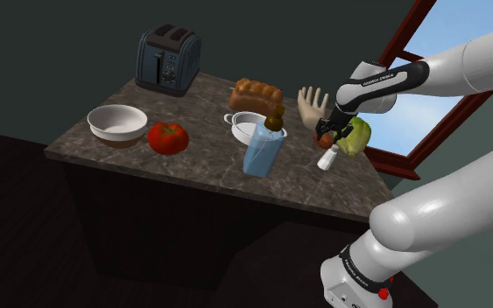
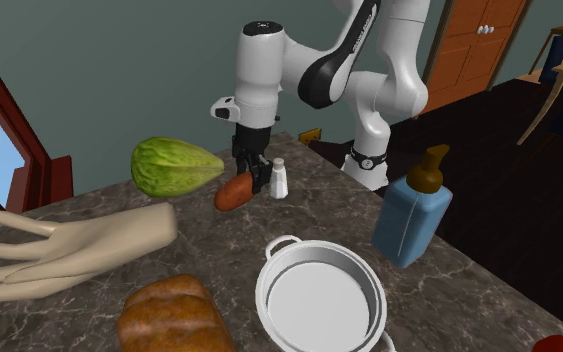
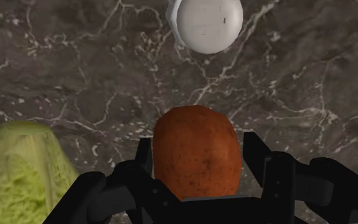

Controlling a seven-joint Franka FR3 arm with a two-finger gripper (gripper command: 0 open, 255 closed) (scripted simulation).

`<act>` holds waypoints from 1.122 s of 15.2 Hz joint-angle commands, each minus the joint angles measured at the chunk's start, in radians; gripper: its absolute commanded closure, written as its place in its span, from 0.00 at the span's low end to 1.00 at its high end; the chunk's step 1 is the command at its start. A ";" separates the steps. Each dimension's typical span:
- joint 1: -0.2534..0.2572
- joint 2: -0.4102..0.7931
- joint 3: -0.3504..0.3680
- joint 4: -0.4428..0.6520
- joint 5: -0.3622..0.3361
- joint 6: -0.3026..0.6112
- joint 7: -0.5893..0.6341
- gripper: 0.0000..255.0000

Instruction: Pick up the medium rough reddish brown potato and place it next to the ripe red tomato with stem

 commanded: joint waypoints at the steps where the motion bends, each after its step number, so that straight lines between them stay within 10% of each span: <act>1: 0.001 -0.020 0.003 0.011 0.000 -0.031 0.001 1.00; 17: 0.005 -0.120 0.020 0.143 0.008 -0.262 -0.014 1.00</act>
